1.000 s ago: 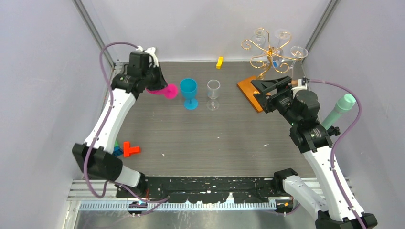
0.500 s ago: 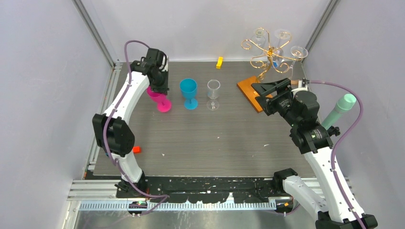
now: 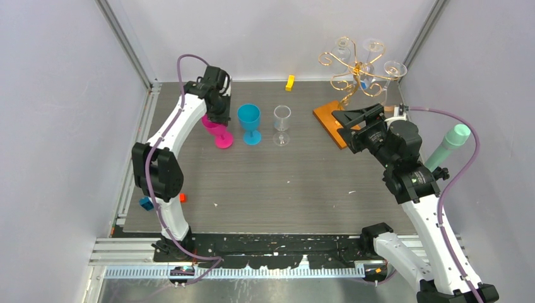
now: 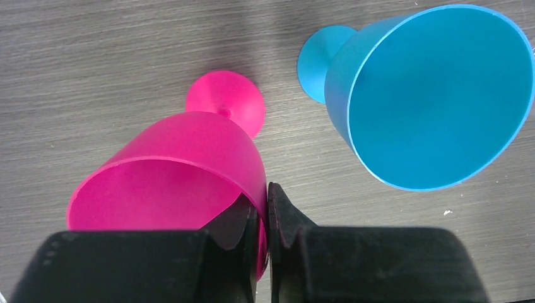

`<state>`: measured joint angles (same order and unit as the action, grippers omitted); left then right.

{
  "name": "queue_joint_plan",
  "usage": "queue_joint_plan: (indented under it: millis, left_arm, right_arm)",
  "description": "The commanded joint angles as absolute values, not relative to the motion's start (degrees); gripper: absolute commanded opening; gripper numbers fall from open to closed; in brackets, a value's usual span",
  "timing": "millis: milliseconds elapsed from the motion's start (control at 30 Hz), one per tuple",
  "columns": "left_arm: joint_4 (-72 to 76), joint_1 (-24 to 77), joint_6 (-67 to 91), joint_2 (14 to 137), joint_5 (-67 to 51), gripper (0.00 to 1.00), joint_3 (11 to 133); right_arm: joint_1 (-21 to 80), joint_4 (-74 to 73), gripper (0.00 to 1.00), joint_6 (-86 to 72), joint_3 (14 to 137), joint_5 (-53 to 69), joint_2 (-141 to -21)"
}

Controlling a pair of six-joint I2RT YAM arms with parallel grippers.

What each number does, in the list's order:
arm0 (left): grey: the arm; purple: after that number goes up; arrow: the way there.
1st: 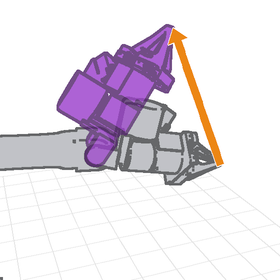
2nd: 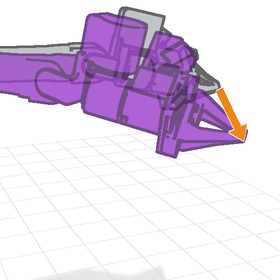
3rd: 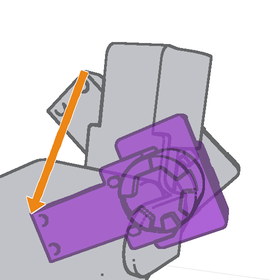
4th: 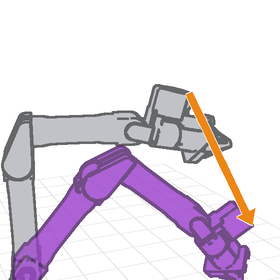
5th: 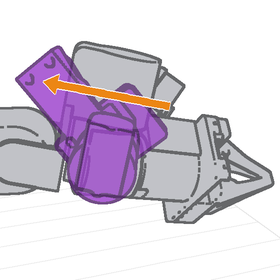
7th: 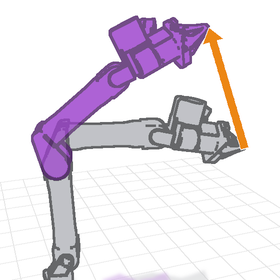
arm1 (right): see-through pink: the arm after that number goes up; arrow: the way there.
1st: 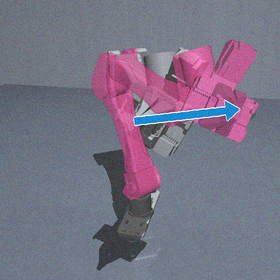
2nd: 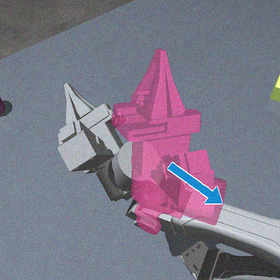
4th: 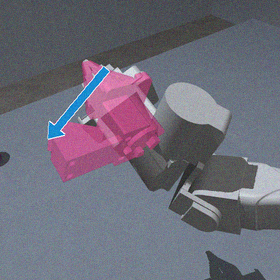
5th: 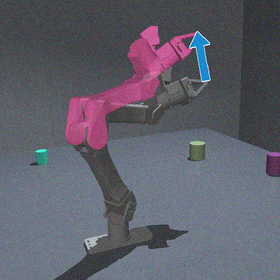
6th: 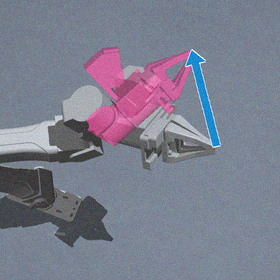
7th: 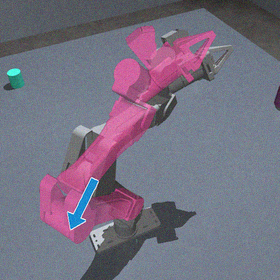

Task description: Take the wine glass off the wine glass rack

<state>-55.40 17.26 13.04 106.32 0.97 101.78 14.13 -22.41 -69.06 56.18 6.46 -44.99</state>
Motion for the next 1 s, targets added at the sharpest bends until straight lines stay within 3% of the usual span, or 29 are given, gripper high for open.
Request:
queue_joint_plan:
  millis: [0, 167, 367, 700, 867, 967]
  left_arm:
    - [-52.22, 17.31, 12.44, 105.08, 1.83, 0.12, 101.42]
    - [-52.56, 17.31, 11.96, 105.98, 2.08, 0.18, 101.51]
    - [-52.82, 17.31, 10.39, 102.65, 0.97, 0.34, 102.06]
    - [-45.9, 17.15, 10.11, 87.96, -6.92, 0.69, 97.05]
    - [-43.91, 17.14, 9.41, 78.67, -9.06, 0.99, 92.73]
    - [-42.96, 17.14, 9.18, 73.13, -9.6, 1.0, 89.51]
  right_arm:
    - [14.33, -22.05, 0.77, -68.11, 58.18, 5.28, -44.47]
    - [14.33, -22.36, 0.77, -68.07, 58.18, 5.06, -44.16]
    - [14.32, -23.14, 0.77, -67.67, 58.8, 4.95, -44.11]
    - [14.33, -27.47, 0.79, -61.81, 65.43, 4.23, -47.0]
    - [14.33, -34.9, 0.8, -53.32, 76.54, 2.14, -51.24]
    - [14.33, -40.33, 0.82, -46.44, 83.26, -4.0, -54.64]
